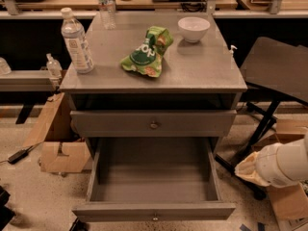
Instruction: Close middle drawer
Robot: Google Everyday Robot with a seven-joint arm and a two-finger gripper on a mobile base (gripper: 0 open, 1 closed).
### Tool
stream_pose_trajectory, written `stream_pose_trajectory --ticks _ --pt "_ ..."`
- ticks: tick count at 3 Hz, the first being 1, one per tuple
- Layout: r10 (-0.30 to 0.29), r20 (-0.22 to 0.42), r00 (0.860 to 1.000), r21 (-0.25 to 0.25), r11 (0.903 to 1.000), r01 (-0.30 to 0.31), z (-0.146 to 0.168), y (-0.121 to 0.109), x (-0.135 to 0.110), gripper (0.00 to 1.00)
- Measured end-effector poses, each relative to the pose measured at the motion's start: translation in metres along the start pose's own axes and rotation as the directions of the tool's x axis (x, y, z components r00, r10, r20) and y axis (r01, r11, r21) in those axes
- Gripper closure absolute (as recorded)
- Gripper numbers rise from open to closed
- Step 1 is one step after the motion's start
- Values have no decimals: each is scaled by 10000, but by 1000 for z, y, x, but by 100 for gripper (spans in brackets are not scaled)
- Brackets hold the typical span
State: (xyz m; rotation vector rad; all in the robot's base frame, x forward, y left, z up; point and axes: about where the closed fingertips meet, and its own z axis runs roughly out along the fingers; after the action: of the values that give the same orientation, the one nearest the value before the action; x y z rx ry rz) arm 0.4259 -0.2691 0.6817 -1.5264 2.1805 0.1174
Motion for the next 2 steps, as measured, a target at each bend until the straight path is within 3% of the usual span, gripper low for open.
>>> stream_pose_trajectory --ticks 1,2 --pt "54 -44 10000 13 10000 -54 0 1 0 100" --pt "45 -38 10000 13 10000 -45 0 1 -1 100"
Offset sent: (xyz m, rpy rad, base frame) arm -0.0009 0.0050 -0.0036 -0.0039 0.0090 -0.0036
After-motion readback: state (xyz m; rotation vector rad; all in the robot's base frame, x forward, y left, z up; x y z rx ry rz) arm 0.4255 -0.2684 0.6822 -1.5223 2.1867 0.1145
